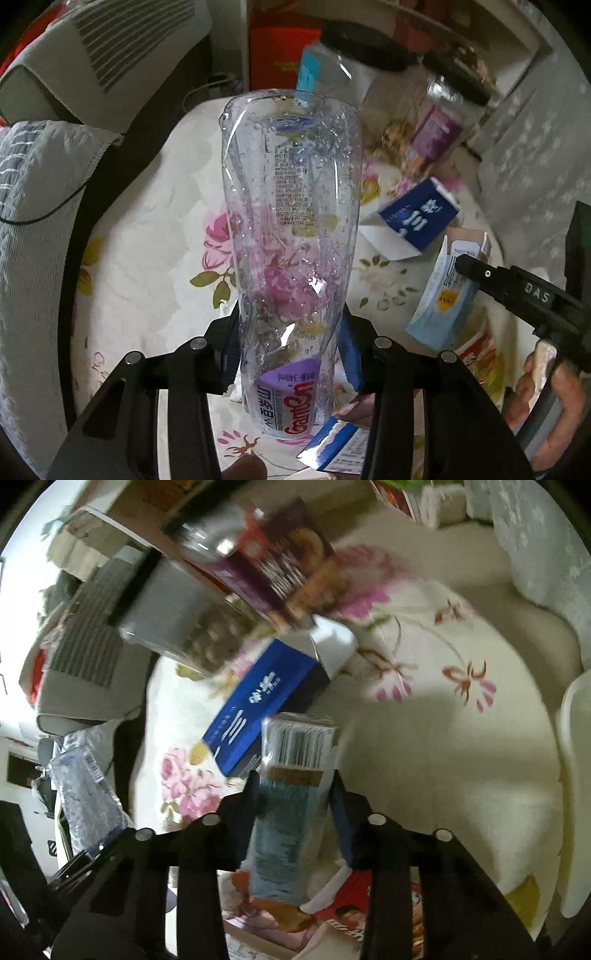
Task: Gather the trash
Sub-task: 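Grasp the clear plastic bottle with the left tool while the right tool grasps a drink carton, then carry the bottle and carton to the white bin and release both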
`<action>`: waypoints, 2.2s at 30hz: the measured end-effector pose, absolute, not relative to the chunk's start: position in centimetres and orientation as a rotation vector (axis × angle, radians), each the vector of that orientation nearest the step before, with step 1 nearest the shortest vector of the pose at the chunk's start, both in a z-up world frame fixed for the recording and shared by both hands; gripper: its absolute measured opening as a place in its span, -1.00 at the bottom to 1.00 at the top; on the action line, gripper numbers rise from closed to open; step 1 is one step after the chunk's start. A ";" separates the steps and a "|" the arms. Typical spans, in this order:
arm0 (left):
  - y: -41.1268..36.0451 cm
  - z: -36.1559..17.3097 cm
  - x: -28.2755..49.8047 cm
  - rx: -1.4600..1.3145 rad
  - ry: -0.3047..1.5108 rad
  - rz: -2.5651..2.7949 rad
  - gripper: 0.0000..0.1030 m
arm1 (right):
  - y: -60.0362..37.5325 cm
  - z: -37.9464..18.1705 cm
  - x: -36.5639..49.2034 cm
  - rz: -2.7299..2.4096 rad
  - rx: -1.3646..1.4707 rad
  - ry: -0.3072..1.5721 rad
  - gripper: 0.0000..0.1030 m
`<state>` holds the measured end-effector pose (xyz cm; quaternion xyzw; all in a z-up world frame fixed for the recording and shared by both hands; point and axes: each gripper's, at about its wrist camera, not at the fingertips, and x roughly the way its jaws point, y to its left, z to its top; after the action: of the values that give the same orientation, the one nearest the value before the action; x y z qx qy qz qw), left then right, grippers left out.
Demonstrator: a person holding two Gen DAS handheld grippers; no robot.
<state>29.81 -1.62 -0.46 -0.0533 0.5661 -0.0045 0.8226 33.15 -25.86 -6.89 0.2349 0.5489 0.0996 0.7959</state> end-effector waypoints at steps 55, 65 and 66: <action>-34.1 4.5 20.7 -0.034 0.911 -0.328 -0.13 | -60.4 4.7 14.6 -0.313 0.576 0.598 0.81; -44.1 2.7 21.8 0.024 0.971 -0.438 -0.12 | -65.3 4.2 12.2 -0.403 0.664 0.570 0.84; -45.0 2.7 21.9 0.034 0.968 -0.443 -0.12 | -65.6 4.3 12.0 -0.409 0.662 0.566 0.84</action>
<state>21.91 -44.97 2.74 0.0164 0.4615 -0.2113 0.8615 12.05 -65.57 4.27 0.3186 0.2721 -0.1966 0.8865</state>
